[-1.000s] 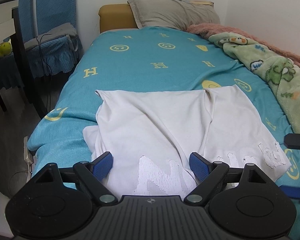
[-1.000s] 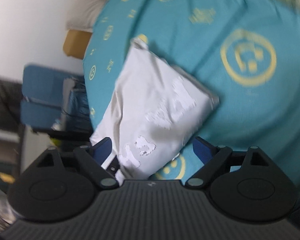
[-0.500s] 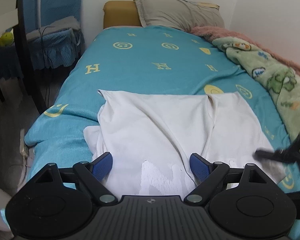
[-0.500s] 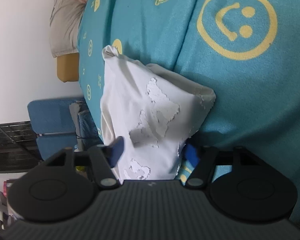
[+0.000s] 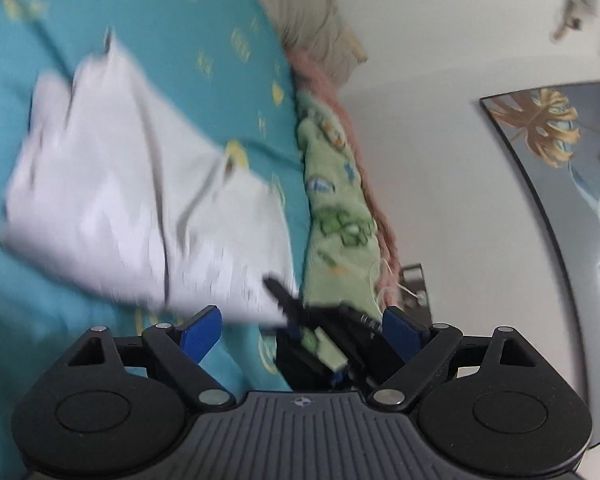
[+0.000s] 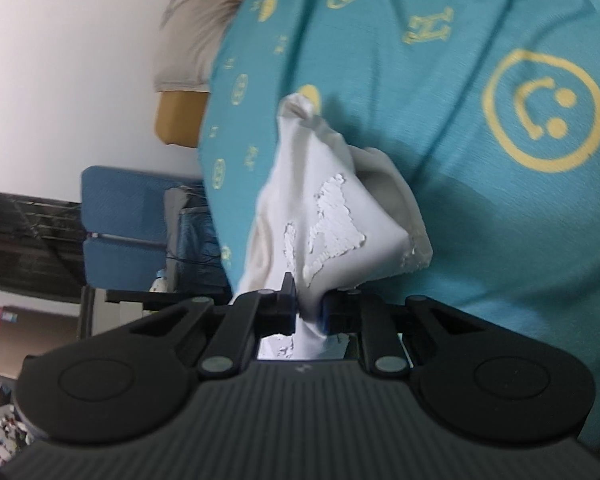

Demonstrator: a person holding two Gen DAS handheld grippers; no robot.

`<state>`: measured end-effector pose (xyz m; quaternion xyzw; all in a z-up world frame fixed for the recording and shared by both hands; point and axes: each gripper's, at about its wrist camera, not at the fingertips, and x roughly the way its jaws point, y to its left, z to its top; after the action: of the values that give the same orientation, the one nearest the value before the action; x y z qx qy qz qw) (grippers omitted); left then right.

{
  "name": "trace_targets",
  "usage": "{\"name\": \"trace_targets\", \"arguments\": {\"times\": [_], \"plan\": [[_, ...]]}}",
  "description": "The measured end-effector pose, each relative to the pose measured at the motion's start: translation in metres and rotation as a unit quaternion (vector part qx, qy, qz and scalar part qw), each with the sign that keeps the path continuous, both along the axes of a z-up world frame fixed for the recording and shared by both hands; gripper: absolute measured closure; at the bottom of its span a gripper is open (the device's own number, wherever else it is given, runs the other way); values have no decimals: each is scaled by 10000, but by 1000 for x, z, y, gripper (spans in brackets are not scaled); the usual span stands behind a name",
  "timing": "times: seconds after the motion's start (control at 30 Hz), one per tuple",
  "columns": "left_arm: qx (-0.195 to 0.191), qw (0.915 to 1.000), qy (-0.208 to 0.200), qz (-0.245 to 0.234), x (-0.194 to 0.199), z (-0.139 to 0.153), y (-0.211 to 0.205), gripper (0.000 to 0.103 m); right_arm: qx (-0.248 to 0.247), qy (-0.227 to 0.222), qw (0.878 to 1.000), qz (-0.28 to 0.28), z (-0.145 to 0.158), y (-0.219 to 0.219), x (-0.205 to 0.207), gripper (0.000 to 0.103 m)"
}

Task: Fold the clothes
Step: 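Grasp the folded white shirt with both grippers, then lift and carry the folded shirt with both grippers toward the green blanket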

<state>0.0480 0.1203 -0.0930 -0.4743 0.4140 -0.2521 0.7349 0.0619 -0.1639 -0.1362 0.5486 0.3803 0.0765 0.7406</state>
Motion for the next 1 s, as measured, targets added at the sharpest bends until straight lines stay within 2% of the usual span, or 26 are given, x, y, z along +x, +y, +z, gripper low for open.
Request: {"name": "trace_targets", "arguments": {"times": [0.1, 0.2, 0.3, 0.4, 0.5, 0.67, 0.83, 1.0], "plan": [[177, 9989, 439, 56, 11, -19, -8, 13, -29, -87, 10000, 5, 5, 0, 1, 89], [-105, 9953, 919, 284, 24, -41, -8, 13, -55, -118, 9999, -2, 7, -1, 0, 89], [-376, 9910, 1181, 501, 37, -55, -8, 13, -72, -157, 9999, -11, 9, -1, 1, 89], [-349, 9893, 1247, 676, 45, -62, -10, 13, -105, -211, 9997, -1, 12, -2, -1, 90], [-281, 9866, 1286, 961, 45, -65, -3, 17, -104, -290, 9995, -43, 15, -3, -3, 90], [-384, 9802, 1278, 1465, 40, -63, 15, 20, -14, -352, 9993, -135, 18, -8, -4, 91], [-584, 9756, 1238, 1715, 35, -59, 26, 37, -63, -378, 9990, -244, 18, -12, -7, 91], [-419, 9756, 1234, 1767, 38, -58, 22, 43, -108, -342, 9989, -289, 16, -14, -9, 91]]}}
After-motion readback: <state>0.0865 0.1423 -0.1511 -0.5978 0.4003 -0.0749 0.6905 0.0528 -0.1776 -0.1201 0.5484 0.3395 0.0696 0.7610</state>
